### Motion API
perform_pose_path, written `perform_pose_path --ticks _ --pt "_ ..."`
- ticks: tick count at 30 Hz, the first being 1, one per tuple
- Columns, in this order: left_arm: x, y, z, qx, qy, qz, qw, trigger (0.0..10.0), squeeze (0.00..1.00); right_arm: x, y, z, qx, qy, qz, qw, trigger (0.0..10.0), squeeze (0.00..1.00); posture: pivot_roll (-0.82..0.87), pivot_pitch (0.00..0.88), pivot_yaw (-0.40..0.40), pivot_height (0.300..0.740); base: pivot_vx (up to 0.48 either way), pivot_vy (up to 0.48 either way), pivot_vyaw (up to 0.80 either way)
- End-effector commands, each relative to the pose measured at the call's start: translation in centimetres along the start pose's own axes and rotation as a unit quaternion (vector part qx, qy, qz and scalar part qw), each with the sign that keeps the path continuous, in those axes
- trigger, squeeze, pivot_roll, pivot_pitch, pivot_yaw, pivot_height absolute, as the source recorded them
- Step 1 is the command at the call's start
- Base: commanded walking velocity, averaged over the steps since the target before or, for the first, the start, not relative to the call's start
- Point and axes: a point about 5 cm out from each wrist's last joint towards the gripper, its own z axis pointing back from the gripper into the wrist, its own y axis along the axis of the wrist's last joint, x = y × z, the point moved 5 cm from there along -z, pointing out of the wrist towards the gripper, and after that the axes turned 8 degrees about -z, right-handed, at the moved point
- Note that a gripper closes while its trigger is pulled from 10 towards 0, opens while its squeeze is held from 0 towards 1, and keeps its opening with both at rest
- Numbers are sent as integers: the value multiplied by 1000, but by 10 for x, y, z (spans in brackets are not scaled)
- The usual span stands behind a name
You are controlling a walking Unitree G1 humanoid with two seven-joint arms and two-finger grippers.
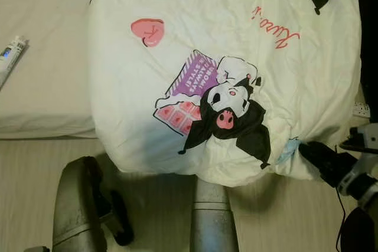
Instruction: Clean up the room
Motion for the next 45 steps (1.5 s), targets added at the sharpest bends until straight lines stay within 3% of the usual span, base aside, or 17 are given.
perform_pose_path --ticks 1,9,10,12,13,22,23,24,25,26,34,36,38,45 --pt "-1 -27 11 -42 7 17 999 10000 0 3 -7 13 -5 0 -26 1000 10000 1000 -216 457 38 535 0 0 0" --pt "-1 -26 10 -42 6 17 999 10000 0 23 -6 20 20 -73 -35 997 10000 1000 -223 452 41 535 0 0 0" --pt "-1 -25 10 -42 5 17 999 10000 0 28 -6 17 18 -96 -32 995 10000 573 -223 452 41 535 0 0 0" --pt "-1 -25 10 -41 5 17 999 10000 0 31 -6 16 16 -111 -31 993 10000 573 -223 452 41 535 0 0 0" --pt "-1 -24 10 -41 5 17 999 10000 0 34 -5 13 17 -121 -32 992 10000 0 -216 451 46 535 0 0 0" --pt "-3 -29 14 -44 7 16 999 10000 0 20 10 -16 67 -101 -27 992 10000 0 -197 465 56 535 0 0 0" --pt "-4 -30 15 -44 8 16 999 10000 0 19 11 -19 71 -101 -24 992 5098 0 -196 465 56 535 0 0 0" --pt "-4 -30 15 -44 8 16 999 10000 0 19 11 -19 71 -101 -24 992 5098 0 -196 465 56 535 0 0 0" --pt "-4 -30 15 -44 8 16 999 10000 0 18 12 -22 75 -102 -21 992 4392 0 -193 466 56 535 0 0 0" --pt "-4 -31 15 -45 9 16 999 10000 0 18 14 -23 79 -103 -22 991 0 0 -191 467 56 535 0 0 0" --pt "-7 -29 16 -42 12 16 999 10000 0 27 15 -24 68 -137 -9 988 0 0 -192 469 54 535 0 0 0" --pt "-6 -28 15 -44 11 15 999 10000 0 43 18 -17 54 -195 18 979 0 0 -202 461 53 535 0 0 0" --pt "-6 -28 14 -45 11 15 999 10000 0 47 20 -15 53 -208 23 976 0 0 -202 461 53 535 0 0 0" --pt "0 -21 7 -38 7 16 999 10000 0 57 43 -13 70 -244 42 966 0 0 -215 444 45 535 0 0 0"
